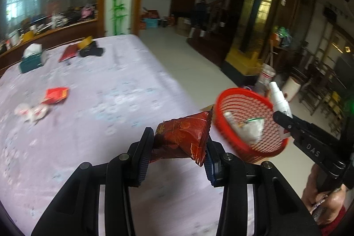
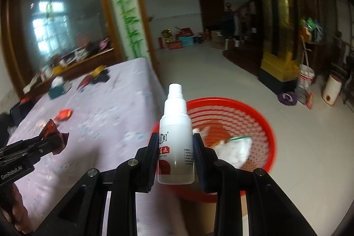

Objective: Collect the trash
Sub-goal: 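Open the right tool over the wastebasket while the left tool releases the wrapper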

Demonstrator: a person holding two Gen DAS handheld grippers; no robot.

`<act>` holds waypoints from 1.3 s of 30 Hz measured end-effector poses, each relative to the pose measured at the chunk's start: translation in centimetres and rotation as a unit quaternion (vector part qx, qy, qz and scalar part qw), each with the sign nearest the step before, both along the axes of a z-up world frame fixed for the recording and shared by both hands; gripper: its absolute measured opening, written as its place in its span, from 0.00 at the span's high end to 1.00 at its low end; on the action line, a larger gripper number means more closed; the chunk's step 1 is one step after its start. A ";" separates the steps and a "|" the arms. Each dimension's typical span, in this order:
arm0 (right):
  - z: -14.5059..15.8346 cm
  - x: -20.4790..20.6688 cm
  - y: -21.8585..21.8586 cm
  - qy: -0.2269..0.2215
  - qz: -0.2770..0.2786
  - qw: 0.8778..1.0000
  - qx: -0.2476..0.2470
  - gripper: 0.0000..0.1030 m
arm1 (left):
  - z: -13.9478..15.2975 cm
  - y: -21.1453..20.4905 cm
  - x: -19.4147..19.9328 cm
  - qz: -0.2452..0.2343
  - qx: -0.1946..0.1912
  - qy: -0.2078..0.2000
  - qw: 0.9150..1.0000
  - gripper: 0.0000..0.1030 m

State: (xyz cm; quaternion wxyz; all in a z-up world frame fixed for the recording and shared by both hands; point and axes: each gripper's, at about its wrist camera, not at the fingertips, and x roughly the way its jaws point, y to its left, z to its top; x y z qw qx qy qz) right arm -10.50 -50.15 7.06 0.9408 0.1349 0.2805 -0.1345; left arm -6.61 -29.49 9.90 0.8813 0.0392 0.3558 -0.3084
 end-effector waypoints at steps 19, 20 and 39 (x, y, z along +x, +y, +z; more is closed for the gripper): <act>-0.9 -1.4 -8.7 -0.011 -0.033 0.997 0.073 0.68 | -0.9 -13.8 1.6 -0.097 -0.015 0.048 0.994 0.61; -1.0 -1.4 -8.9 -0.011 -0.034 0.997 0.073 0.68 | -1.0 -14.1 1.6 -0.098 -0.015 0.049 0.994 0.61; -0.6 -1.3 -7.4 -0.016 -0.010 0.997 0.073 0.61 | 0.1 -8.8 0.6 -0.042 -0.019 0.008 0.999 0.33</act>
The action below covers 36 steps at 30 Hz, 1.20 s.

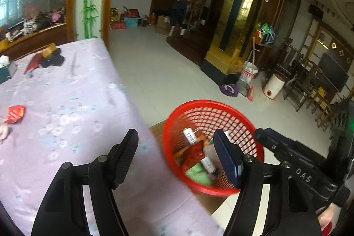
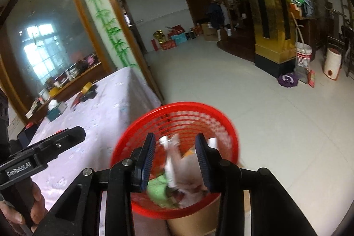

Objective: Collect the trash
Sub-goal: 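Open the right tool over the wastebasket while the left tool releases the wrapper, then move both tools back over the table toward the plastic bags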

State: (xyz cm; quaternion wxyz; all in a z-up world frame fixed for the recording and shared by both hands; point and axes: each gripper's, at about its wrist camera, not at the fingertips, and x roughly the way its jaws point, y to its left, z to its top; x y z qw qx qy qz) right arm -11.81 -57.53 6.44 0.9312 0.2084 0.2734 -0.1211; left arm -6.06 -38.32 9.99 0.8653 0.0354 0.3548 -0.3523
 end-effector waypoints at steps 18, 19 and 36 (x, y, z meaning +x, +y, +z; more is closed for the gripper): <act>2.7 3.0 13.2 -0.006 0.138 0.990 -0.040 0.51 | 0.6 22.7 5.9 0.221 -0.018 0.038 0.974 0.29; 2.8 3.3 14.0 -0.005 0.146 0.988 -0.043 0.51 | 0.4 24.5 6.7 0.243 -0.024 0.050 0.968 0.29; 2.5 4.1 17.4 0.001 0.190 0.980 -0.062 0.49 | -6.6 34.0 20.2 0.407 -0.078 0.198 0.888 0.46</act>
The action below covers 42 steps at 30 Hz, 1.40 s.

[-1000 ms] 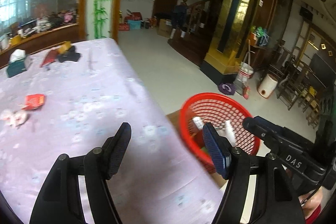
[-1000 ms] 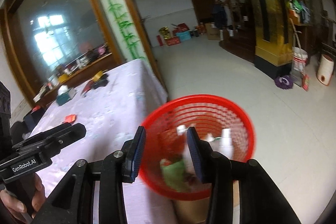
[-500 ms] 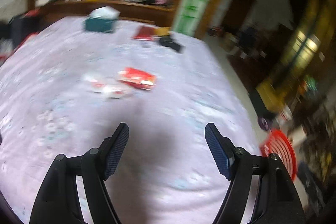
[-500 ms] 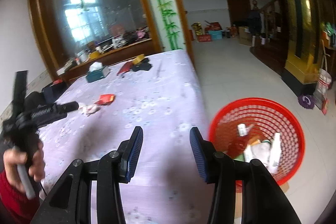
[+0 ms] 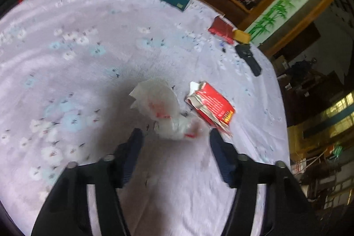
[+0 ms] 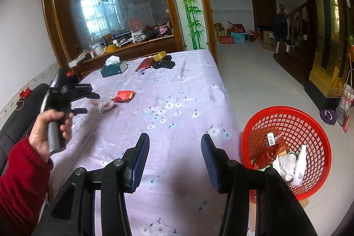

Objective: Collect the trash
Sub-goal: 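Move both tools back over the table toward the plastic bags, then grasp the white plastic bags with the left tool while the right tool grasps the red box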

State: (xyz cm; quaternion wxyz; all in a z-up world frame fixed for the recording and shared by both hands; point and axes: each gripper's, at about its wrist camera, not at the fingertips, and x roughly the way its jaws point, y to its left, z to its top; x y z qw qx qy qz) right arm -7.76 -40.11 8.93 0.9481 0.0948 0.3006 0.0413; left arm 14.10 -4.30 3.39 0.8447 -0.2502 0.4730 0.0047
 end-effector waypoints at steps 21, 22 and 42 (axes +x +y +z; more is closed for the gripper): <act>-0.7 1.5 0.0 0.018 -0.002 1.000 -0.002 0.49 | -2.5 0.5 4.9 -0.001 -0.018 -0.013 1.000 0.52; -0.7 1.5 0.4 0.019 -0.002 1.000 -0.004 0.49 | -2.5 0.4 5.2 -0.004 -0.022 -0.013 1.000 0.54; 0.3 10.1 9.8 0.044 0.176 0.981 -0.069 0.49 | 1.5 3.0 -5.9 -0.080 0.003 -0.108 0.991 0.63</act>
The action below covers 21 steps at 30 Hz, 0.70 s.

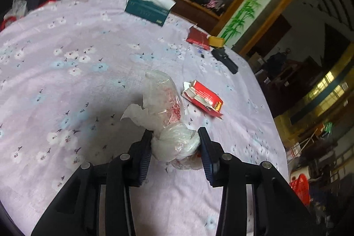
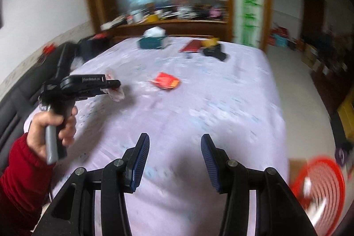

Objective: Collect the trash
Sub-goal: 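Grasp the white plastic bags with the left tool while the right tool grasps the red box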

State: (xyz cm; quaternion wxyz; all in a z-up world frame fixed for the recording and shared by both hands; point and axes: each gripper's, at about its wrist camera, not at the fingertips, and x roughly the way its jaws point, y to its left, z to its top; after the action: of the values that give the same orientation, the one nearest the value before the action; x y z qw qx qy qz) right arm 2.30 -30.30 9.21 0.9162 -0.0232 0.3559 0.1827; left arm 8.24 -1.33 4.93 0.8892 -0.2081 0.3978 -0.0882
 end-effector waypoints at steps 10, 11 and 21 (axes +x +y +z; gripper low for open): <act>-3.2 12.4 7.7 0.023 0.083 0.994 -0.060 0.50 | -1.0 0.5 -0.3 0.011 0.041 -0.031 0.999 0.63; -3.6 13.3 8.5 0.022 0.088 0.993 -0.071 0.50 | -1.0 0.8 -0.3 0.014 0.036 -0.032 0.999 0.63; -6.8 19.3 14.0 0.010 0.108 0.985 -0.138 0.63 | -1.4 1.2 -0.2 0.028 0.052 -0.027 0.998 0.62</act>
State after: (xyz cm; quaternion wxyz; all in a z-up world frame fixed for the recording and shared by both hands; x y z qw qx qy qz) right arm 21.64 -16.30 2.38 0.8754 -0.1856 0.3825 0.2300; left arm 8.07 -0.17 3.55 0.9115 -0.1701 0.3713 -0.0482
